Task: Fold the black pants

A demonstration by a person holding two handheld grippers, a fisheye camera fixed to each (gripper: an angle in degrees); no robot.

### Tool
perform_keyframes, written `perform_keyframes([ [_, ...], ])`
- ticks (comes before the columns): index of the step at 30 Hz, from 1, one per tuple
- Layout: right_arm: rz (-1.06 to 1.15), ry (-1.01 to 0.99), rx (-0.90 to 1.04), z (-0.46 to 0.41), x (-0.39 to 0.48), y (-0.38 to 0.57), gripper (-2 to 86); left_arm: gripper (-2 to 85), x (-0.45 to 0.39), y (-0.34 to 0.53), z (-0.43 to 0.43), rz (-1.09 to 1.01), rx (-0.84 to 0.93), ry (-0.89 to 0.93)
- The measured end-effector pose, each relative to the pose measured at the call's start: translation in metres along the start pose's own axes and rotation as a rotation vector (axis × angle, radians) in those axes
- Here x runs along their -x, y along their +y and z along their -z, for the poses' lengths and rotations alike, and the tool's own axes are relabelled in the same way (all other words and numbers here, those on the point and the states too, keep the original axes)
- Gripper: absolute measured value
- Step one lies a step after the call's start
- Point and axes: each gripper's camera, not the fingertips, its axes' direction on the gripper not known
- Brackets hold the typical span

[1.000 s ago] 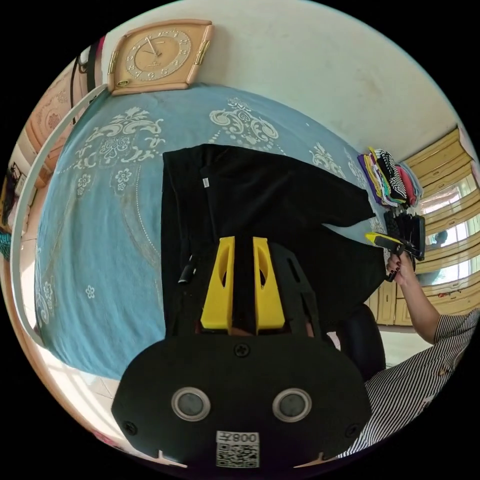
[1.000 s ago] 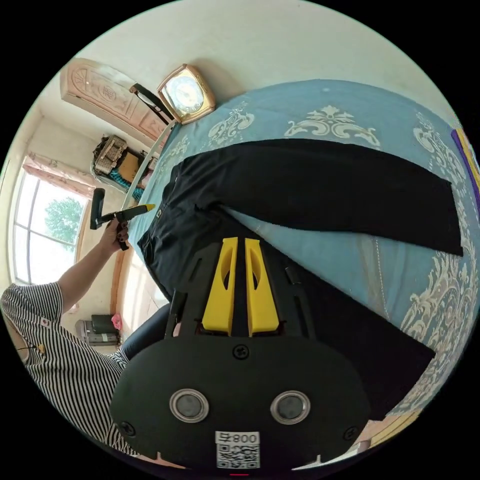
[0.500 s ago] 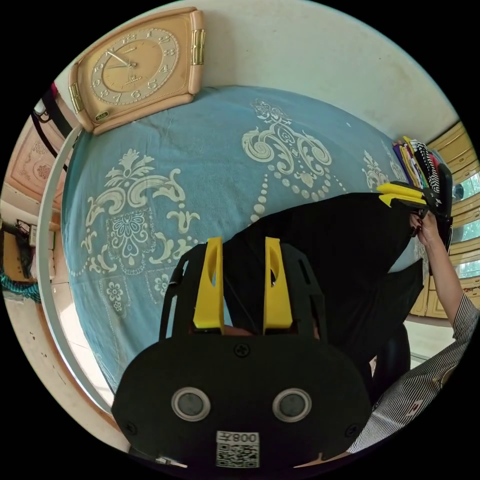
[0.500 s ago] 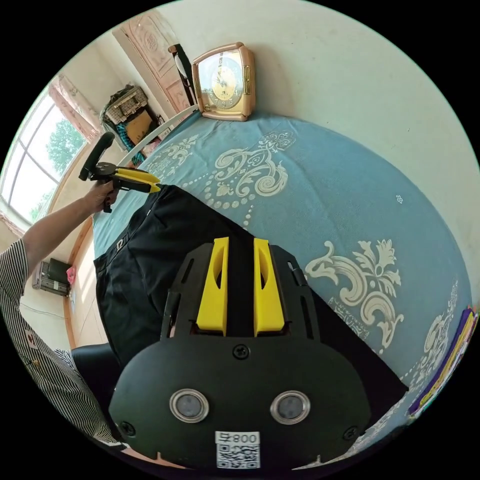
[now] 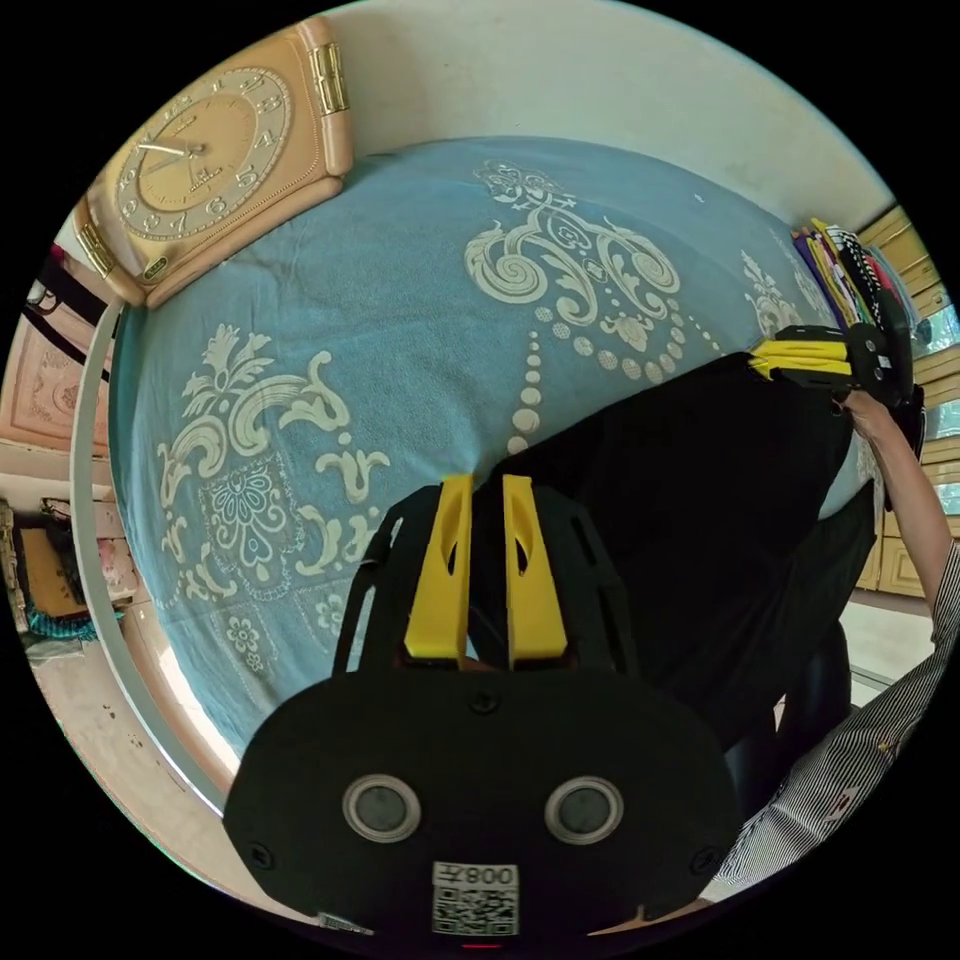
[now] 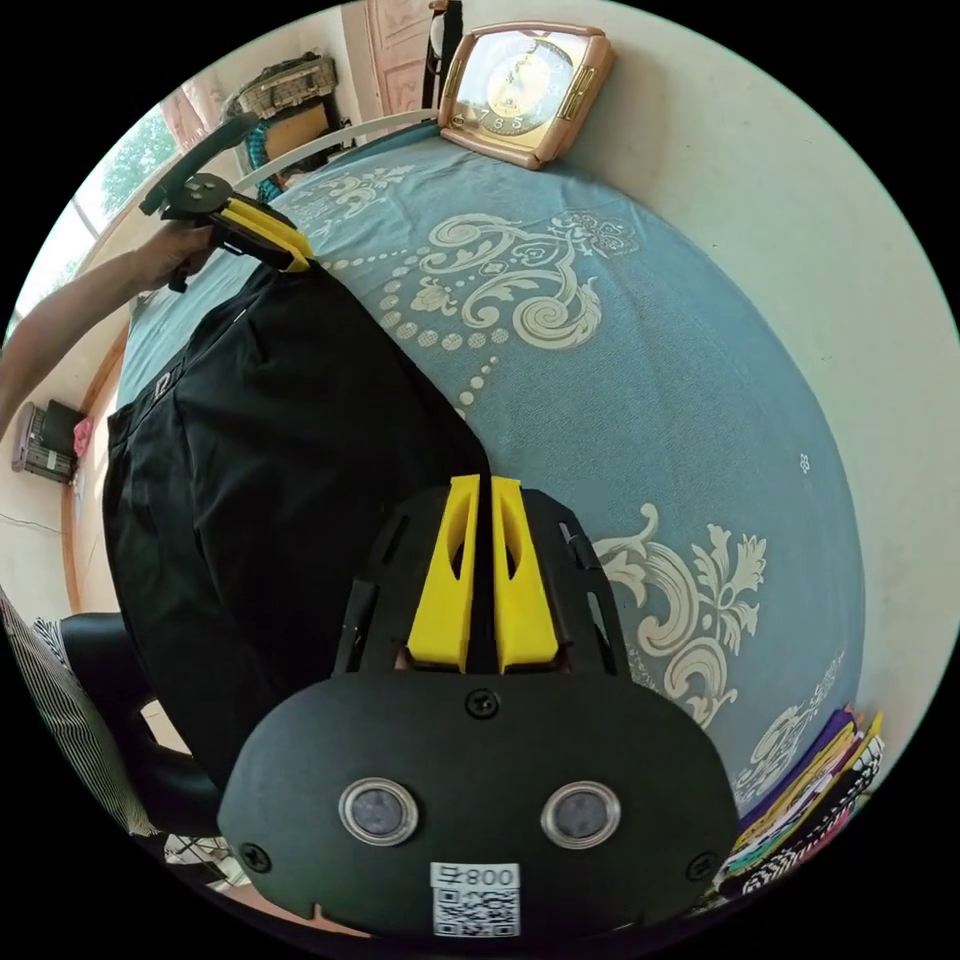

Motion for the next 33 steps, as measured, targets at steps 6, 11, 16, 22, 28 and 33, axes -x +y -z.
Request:
perform_keyframes([
  [6,-0.02,0.05,0.005,-0.013,0.006,0.0,1.1,2.1,-0.025,0.012,0.018,-0.011,-0.024,-0.049],
  [11,-0.032,0.065,-0.085,0.004,0.019,0.023,0.9,1.4,-0.04,0.047,0.052,0.013,-0.134,-0.019],
  [16,-0.049,0.077,-0.151,0.02,0.051,0.061,0.8,1.2,-0.061,0.094,0.082,0.019,-0.209,0.016],
  [22,-0.099,0.058,-0.167,0.02,0.108,0.121,0.8,1.3,-0.094,0.173,0.102,0.01,-0.239,0.052],
  [28,-0.1,0.021,-0.127,0.006,0.166,0.162,0.8,1.4,-0.116,0.246,0.095,0.034,-0.182,0.049],
  [33,-0.082,0.016,-0.062,-0.017,0.208,0.187,0.8,1.5,-0.128,0.288,0.076,0.027,-0.1,0.014],
])
